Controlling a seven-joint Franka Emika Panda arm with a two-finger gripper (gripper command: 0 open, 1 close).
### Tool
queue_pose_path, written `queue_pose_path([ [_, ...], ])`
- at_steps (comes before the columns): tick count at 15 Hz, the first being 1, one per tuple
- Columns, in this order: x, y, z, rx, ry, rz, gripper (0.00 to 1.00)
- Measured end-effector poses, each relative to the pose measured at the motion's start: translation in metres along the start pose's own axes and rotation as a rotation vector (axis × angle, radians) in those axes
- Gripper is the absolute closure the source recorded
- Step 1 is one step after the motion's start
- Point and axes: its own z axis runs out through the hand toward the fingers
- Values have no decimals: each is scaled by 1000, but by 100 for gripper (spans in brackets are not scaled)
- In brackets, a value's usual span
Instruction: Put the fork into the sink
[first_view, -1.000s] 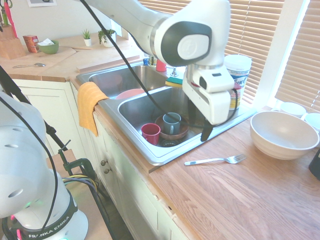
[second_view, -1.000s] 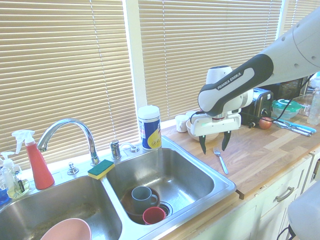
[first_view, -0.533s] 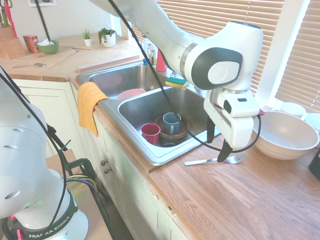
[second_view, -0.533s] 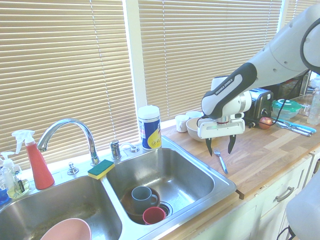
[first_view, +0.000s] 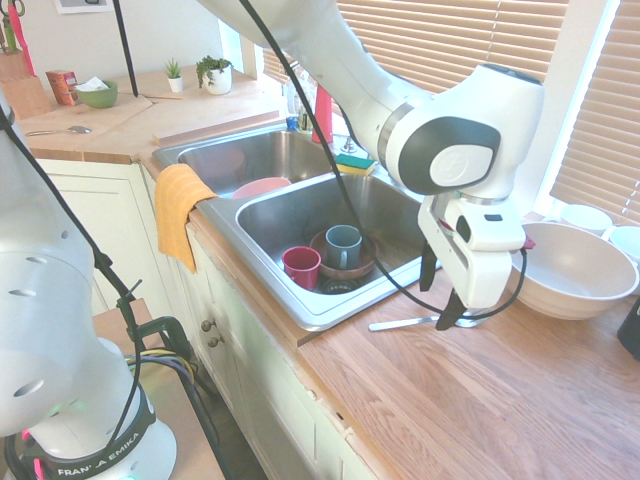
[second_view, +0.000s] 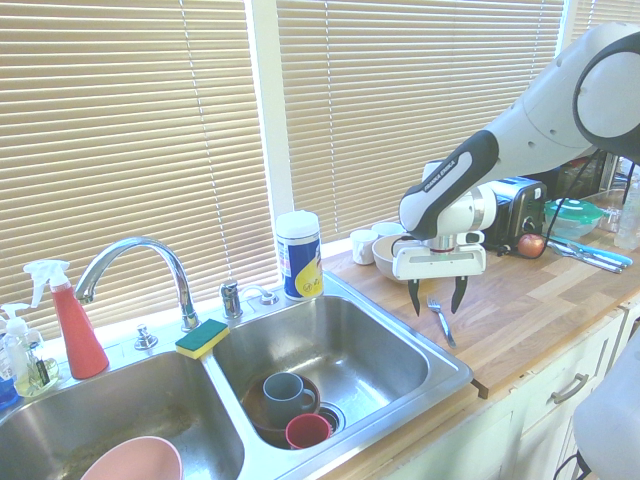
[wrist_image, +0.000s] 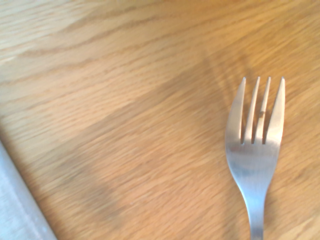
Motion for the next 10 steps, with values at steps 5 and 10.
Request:
queue_pose_path([
  [5,-1,-5,6,1,-3,-2,100],
  [10,1,-7,12,8,-20,10,100],
])
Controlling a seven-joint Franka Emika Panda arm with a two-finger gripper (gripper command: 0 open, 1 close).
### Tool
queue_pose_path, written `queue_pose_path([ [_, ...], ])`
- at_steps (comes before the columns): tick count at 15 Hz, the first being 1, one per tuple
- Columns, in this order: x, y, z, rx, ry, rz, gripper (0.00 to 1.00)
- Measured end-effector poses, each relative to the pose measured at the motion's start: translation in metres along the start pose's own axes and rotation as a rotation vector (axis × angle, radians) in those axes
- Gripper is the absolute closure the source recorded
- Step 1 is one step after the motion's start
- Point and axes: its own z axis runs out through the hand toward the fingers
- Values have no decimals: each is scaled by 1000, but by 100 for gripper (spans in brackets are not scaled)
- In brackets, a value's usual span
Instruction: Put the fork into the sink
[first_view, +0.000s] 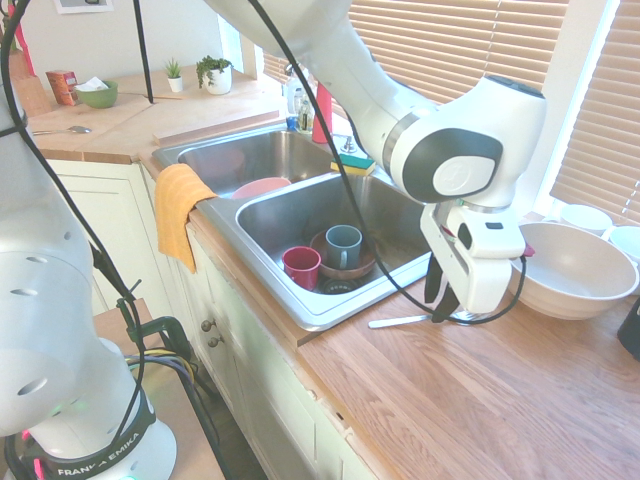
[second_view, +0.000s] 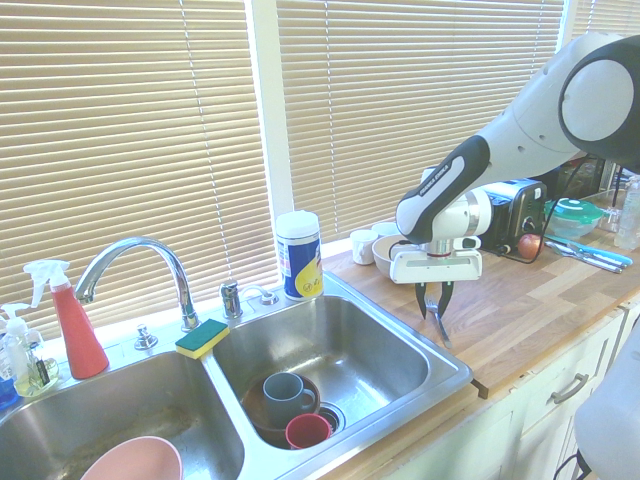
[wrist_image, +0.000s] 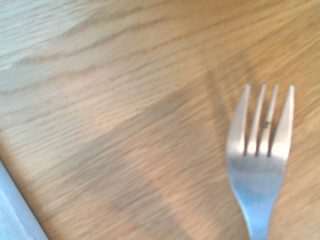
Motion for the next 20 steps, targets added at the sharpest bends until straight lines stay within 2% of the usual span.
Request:
queue_pose_path([
  [7,4,-3,-7,26,-8,3,100],
  [11,-11,-9,-58,76,8,-45,100],
  [13,-41,-10,-93,96,11,-110,100],
  [15,-92,-27,-112,122,33,-217,100],
  [17,-144,-49,-104,119,60,-307,100],
  [18,-163,-60,-91,101,81,-329,100],
  [20,-187,-84,-59,128,111,-360,100],
])
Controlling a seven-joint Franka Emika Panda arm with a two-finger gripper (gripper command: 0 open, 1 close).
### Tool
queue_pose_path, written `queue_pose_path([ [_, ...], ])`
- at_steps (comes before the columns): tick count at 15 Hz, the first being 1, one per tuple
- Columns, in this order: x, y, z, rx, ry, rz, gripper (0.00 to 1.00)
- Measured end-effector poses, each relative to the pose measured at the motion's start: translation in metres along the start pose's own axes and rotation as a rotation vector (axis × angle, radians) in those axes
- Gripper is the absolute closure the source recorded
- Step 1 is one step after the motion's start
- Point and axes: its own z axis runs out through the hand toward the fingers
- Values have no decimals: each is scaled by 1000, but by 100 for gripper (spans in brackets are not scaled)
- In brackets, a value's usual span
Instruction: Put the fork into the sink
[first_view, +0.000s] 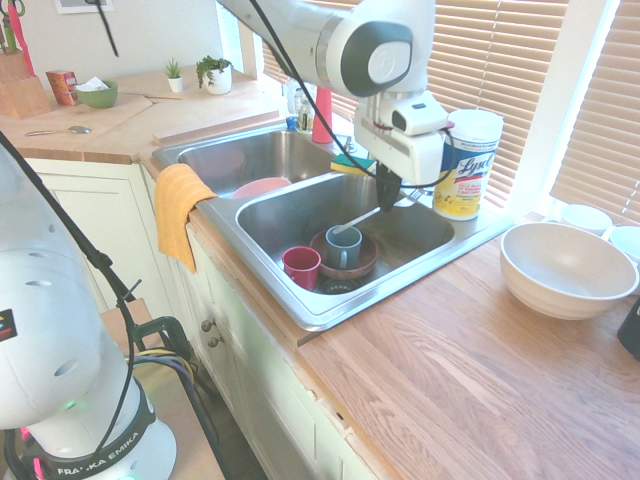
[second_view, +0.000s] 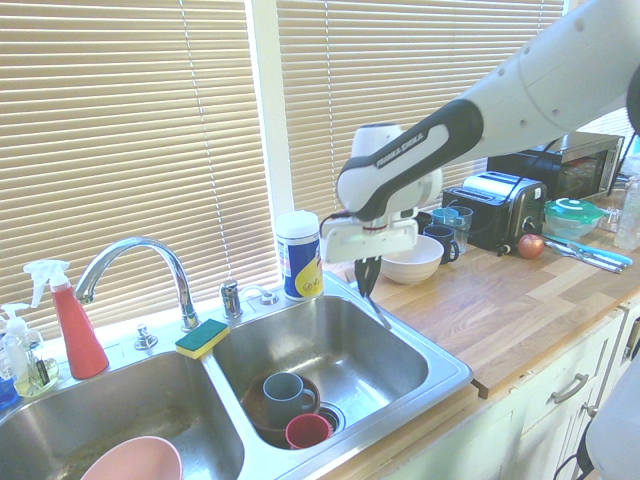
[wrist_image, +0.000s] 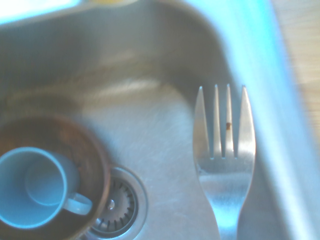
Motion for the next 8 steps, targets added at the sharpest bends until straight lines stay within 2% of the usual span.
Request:
queue_pose_path([
  [4,-24,-20,79,-10,44,-71,100],
  [8,-59,-30,111,-26,34,-112,100],
])
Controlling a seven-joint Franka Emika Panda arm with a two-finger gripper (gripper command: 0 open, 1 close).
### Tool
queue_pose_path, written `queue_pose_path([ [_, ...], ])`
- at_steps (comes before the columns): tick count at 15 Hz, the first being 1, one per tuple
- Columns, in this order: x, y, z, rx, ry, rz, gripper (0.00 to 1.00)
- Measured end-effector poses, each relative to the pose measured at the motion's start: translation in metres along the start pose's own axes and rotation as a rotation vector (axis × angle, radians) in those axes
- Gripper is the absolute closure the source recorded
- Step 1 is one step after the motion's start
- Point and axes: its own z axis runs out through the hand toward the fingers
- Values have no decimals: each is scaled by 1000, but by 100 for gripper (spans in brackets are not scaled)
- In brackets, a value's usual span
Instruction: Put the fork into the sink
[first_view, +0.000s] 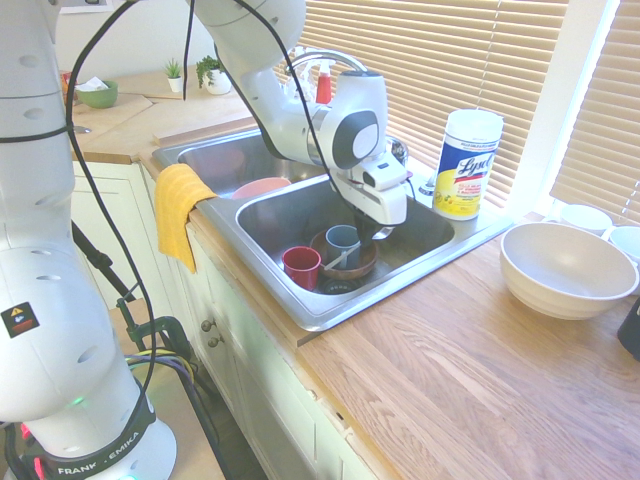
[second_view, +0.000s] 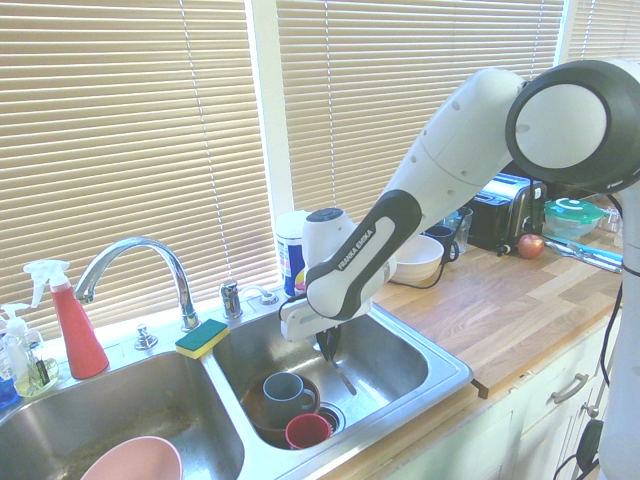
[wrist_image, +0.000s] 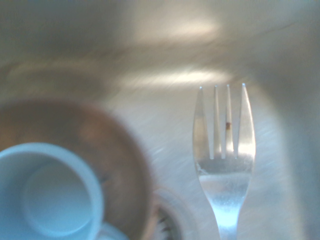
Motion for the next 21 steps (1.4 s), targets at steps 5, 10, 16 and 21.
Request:
queue_pose_path([
  [5,4,7,70,0,-1,5,100],
  [10,10,20,97,-42,-26,30,0],
  [16,-1,5,91,-37,-29,2,0],
  [21,-2,0,85,-27,-21,-3,0],
])
